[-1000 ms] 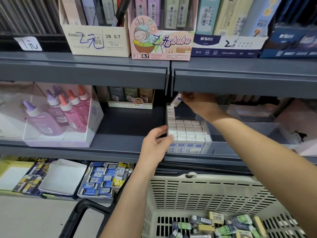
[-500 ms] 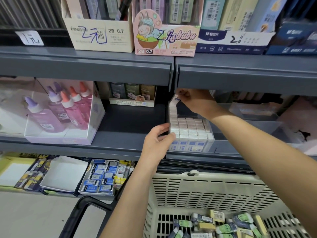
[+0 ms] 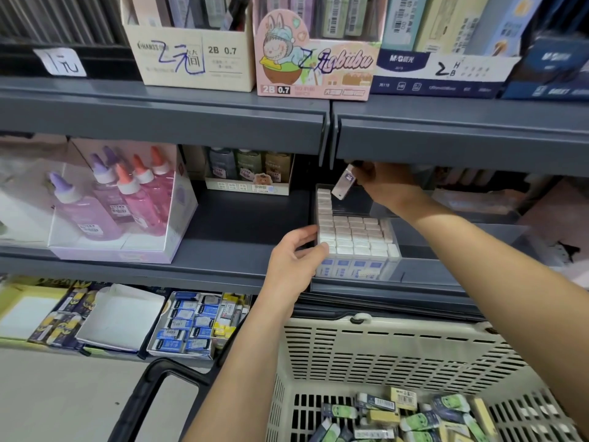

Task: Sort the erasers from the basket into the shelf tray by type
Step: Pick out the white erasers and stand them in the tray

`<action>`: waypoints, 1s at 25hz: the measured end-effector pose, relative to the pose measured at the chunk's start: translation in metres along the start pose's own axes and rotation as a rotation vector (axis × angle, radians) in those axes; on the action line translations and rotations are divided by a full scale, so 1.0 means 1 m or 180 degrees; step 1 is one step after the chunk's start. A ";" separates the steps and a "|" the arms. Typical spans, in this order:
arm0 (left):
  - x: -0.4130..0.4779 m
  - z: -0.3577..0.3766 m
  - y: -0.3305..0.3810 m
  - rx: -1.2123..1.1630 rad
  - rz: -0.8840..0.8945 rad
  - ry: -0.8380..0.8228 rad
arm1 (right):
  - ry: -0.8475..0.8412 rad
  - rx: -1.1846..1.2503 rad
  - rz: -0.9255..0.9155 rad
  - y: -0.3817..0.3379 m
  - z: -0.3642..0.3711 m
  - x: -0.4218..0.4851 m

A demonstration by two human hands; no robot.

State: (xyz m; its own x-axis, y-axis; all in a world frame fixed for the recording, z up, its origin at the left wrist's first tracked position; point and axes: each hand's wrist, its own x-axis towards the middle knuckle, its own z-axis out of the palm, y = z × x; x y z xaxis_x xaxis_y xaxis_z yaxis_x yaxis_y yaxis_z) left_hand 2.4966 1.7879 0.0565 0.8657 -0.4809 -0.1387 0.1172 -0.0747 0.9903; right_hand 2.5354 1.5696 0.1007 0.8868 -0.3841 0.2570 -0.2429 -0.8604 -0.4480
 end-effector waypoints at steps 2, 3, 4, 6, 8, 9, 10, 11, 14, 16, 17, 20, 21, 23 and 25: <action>0.000 0.000 0.000 -0.0004 0.0001 0.0003 | -0.0083 0.0317 -0.0102 0.006 -0.006 -0.004; 0.000 0.000 0.000 -0.0008 0.0006 0.0004 | -0.0122 0.0470 -0.0124 0.008 -0.009 -0.005; 0.000 0.000 0.000 -0.0011 0.0007 0.0005 | -0.0150 0.0531 -0.0120 0.010 -0.011 -0.007; 0.000 0.000 -0.001 -0.0011 0.0004 0.0008 | -0.0164 0.0361 -0.0140 0.011 -0.013 -0.010; 0.000 0.000 -0.001 -0.0011 -0.0011 0.0014 | -0.0218 -0.0084 -0.0248 0.009 -0.011 -0.012; 0.001 0.000 -0.002 -0.0014 -0.0015 0.0017 | -0.0303 -0.0315 -0.0287 0.009 -0.007 -0.013; 0.001 0.000 -0.002 -0.0020 -0.0016 0.0019 | -0.0384 -0.0536 -0.0303 0.009 -0.003 -0.014; 0.001 0.000 -0.002 -0.0027 -0.0013 0.0021 | -0.0429 -0.0708 -0.0298 0.008 0.000 -0.015; 0.001 0.000 -0.002 -0.0026 0.0007 0.0009 | -0.0545 -0.0859 -0.0158 0.007 0.001 -0.010; 0.001 0.000 -0.002 -0.0025 0.0014 0.0002 | -0.0799 -0.0909 -0.0056 0.007 -0.001 -0.005; 0.002 0.000 -0.003 -0.0023 0.0016 0.0002 | -0.0911 -0.0922 -0.0041 0.008 -0.003 -0.003; 0.001 0.000 -0.002 -0.0031 0.0028 -0.0003 | -0.0876 -0.0687 -0.0029 0.009 -0.010 -0.003; 0.001 0.000 -0.003 -0.0035 0.0029 -0.0001 | -0.0738 -0.0523 0.0020 0.008 -0.011 -0.003; 0.001 0.000 -0.003 -0.0033 0.0026 0.0014 | -0.0512 -0.0250 0.0138 0.004 -0.011 0.000; 0.002 0.000 -0.003 -0.0032 0.0024 0.0018 | -0.0473 -0.0193 0.0152 -0.004 -0.006 0.001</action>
State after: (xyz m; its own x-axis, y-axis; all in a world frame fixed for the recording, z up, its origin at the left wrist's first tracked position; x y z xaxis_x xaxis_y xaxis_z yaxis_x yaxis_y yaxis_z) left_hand 2.4976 1.7872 0.0537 0.8694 -0.4764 -0.1311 0.1153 -0.0623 0.9914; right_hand 2.5352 1.5706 0.1078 0.9210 -0.3751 0.1052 -0.3053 -0.8628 -0.4031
